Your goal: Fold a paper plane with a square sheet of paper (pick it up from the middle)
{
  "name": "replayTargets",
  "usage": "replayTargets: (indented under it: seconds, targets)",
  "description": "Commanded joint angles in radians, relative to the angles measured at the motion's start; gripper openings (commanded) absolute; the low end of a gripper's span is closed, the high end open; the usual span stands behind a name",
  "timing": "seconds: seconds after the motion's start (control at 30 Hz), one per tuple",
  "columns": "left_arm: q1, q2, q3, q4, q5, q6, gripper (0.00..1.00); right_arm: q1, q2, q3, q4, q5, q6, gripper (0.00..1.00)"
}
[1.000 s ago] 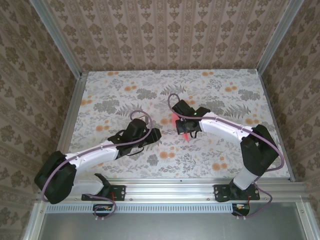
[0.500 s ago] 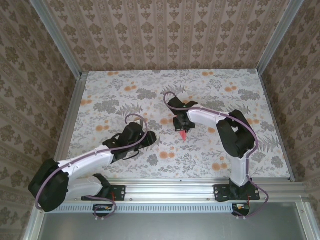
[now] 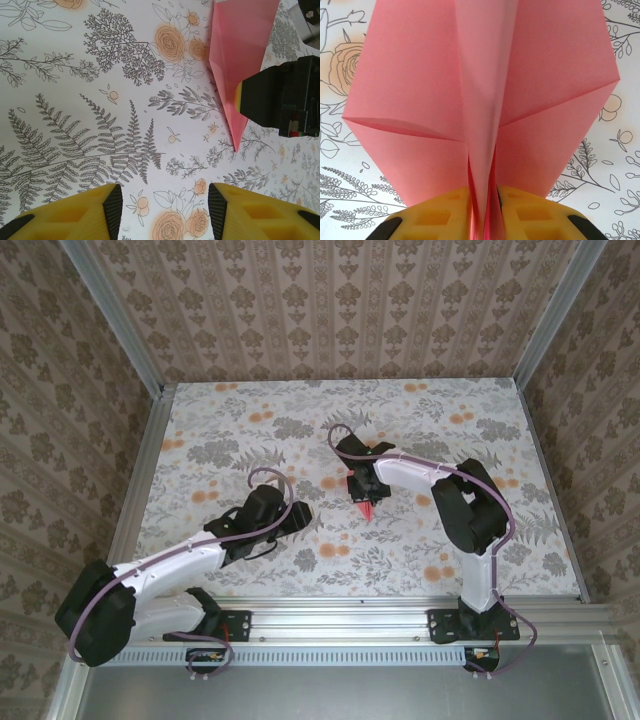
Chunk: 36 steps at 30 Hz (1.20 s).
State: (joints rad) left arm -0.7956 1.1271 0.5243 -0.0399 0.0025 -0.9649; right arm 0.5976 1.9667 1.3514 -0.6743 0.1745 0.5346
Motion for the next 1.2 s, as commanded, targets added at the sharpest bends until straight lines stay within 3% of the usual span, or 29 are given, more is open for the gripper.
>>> replayTargets:
  seconds: [0.0,0.23,0.57,1.17]
  targets:
    - [0.01,-0.009,-0.009,-0.017,-0.007,-0.005,0.51,-0.005,0.043,0.002,-0.02,-0.019,0.002,0.21]
    - [0.011,0.004,-0.006,-0.015,-0.006,-0.007,0.52,-0.005,0.095,-0.071,0.023,-0.052,0.026,0.2]
    - [0.014,0.022,0.032,-0.045,-0.012,0.002,0.53,-0.01,0.014,-0.062,0.023,-0.05,0.011,0.16]
    - [0.007,-0.108,-0.044,-0.061,-0.047,-0.011,0.57,-0.01,0.034,-0.087,0.037,-0.066,0.022,0.17]
